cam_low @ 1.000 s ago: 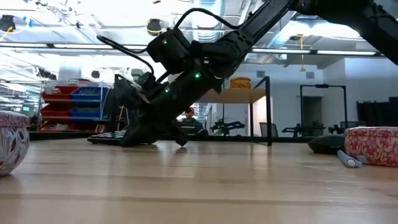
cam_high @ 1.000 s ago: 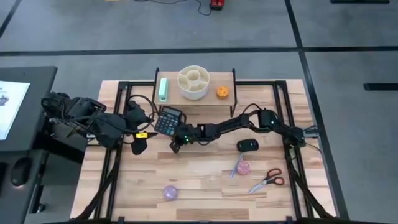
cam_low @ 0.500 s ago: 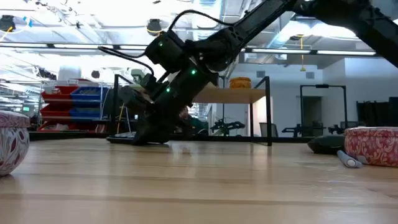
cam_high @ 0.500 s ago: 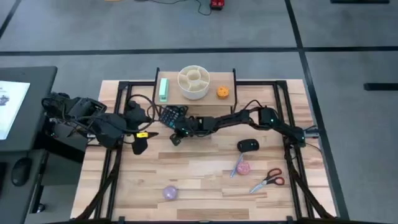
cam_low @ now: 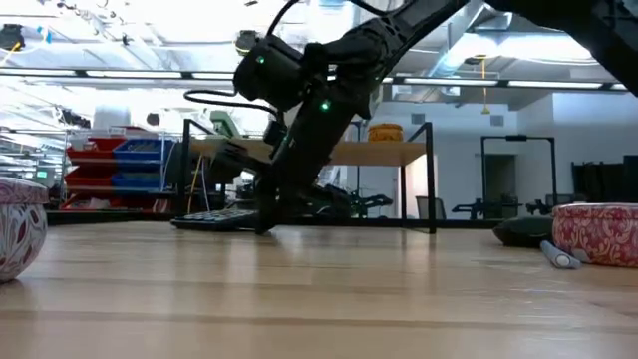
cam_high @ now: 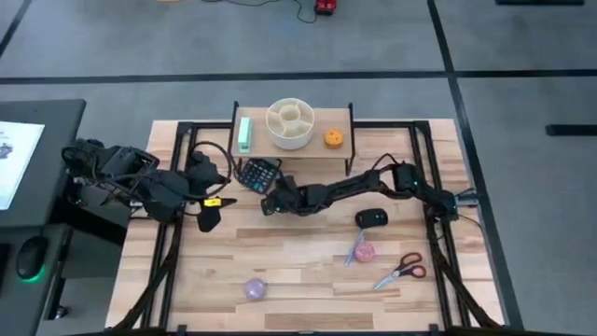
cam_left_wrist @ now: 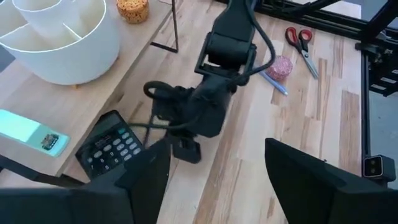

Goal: Stock shelves
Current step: Put the black calculator under the shelf

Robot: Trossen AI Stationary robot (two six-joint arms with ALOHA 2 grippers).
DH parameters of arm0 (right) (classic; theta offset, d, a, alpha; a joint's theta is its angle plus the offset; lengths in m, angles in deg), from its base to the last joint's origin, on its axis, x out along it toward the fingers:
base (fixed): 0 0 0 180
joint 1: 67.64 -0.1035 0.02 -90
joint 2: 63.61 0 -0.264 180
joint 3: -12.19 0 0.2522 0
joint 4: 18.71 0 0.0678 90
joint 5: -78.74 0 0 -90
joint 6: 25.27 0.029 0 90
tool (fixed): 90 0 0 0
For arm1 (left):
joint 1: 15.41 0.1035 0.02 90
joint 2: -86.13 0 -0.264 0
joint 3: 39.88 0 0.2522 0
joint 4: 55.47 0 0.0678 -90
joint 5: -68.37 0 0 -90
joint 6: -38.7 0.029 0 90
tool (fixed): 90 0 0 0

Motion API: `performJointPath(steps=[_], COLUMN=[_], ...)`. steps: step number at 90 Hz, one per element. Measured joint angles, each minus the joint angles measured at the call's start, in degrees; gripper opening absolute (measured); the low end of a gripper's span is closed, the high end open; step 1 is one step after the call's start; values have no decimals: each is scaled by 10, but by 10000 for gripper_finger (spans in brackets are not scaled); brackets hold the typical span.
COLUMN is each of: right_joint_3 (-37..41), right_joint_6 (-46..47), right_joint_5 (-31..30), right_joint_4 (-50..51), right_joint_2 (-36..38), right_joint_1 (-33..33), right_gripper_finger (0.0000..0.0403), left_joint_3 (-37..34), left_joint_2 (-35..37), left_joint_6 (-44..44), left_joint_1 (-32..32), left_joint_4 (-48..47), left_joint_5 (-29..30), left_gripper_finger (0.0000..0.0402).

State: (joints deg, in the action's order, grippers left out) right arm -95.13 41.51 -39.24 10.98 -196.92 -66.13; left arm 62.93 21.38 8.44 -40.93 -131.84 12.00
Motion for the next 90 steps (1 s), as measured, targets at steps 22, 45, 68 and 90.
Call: performJointPath(steps=[22, 45, 68, 90], right_joint_3=[11, 12, 13, 13], right_joint_6=[4, -46, -65, -80], right_joint_5=[-10, -10, 10, 13], right_joint_4=[-48, -88, -119, -131], right_joint_2=[-2, -5, -9, -10], right_joint_1=[34, 56, 67, 64], right_gripper_finger=[0, 0, 0, 0], left_joint_3=[0, 0, 0, 0], left_joint_2=[0, 0, 0, 0], left_joint_6=[0, 0, -2, -6], left_joint_1=[0, 0, 0, 0], left_joint_4=[0, 0, 0, 0], left_joint_5=[0, -1, -1, -1], left_gripper_finger=[237, 237, 237, 237])
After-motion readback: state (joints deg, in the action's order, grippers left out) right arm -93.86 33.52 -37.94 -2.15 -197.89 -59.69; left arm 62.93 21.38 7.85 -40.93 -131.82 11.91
